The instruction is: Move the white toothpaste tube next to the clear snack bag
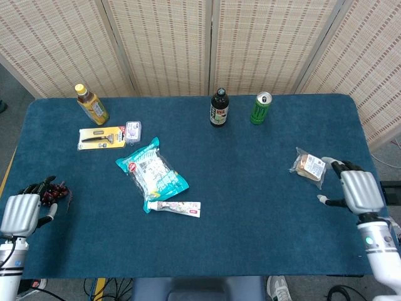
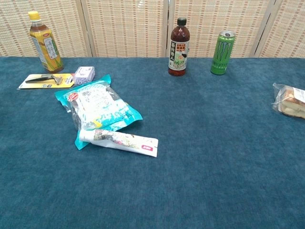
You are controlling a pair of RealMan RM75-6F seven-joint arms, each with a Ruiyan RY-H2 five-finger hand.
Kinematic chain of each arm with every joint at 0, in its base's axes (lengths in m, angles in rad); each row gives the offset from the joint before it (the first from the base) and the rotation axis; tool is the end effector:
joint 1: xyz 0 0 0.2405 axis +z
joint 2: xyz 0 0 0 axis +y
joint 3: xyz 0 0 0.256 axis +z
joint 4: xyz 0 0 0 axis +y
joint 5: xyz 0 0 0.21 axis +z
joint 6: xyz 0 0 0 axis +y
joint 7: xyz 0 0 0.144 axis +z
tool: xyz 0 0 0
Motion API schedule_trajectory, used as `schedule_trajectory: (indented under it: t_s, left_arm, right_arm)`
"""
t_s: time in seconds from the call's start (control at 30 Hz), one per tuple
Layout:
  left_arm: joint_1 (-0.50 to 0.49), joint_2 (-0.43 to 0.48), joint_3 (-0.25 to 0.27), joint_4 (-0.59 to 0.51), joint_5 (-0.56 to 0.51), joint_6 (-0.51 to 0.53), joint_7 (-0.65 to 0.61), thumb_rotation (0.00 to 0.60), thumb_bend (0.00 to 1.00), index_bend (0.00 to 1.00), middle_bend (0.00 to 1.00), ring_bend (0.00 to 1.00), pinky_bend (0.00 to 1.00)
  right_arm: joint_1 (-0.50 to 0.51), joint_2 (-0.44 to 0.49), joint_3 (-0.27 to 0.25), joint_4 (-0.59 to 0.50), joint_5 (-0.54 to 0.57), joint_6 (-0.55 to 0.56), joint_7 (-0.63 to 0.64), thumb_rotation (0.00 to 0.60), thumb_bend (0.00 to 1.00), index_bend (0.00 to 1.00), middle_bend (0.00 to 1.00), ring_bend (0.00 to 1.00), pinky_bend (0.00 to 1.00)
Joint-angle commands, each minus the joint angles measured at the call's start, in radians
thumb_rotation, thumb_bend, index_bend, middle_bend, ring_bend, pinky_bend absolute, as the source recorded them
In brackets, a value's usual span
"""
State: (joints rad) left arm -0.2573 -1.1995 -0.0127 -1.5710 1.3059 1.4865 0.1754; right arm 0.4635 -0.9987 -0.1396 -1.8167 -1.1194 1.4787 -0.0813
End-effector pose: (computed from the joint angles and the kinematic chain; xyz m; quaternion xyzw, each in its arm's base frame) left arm -0.3059 0.2266 0.1417 -0.6023 -0.3514 -0.3517 0.6246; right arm -0.2744 -0.2439 0.1745 0.5962 -0.4124 0.3516 0.5923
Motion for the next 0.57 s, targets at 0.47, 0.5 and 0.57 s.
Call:
schedule_trajectory:
  t_s: [0.47,0.5,0.57]
  left_arm:
    - [0.109,-0.009,0.03,-0.065,0.106,0.11,0.068,0.6,0.33,0.16,0.34,0.29,0.38]
    - [0.112,-0.009,0.029,-0.067,0.109,0.11,0.067,0.6,0.33,0.17,0.34,0.29,0.38]
    - [0.116,-0.009,0.027,-0.066,0.113,0.107,0.065,0.6,0.33,0.17,0.34,0.29,0.38]
  right_arm:
    - [-0.27,-0.064,0.002,0.042,-0.201,0.178,0.015,0.6,0.06,0.27,0.36,0.27,0.33]
    - [-0.275,-0.062,0.007,0.04,-0.205,0.173,0.015,0.6,0.06,0.27,0.36,0.27,0.33]
    - [-0.28,-0.059,0.014,0.035,-0.211,0.161,0.013,0.6,0.06,0.27,0.36,0.27,0.33]
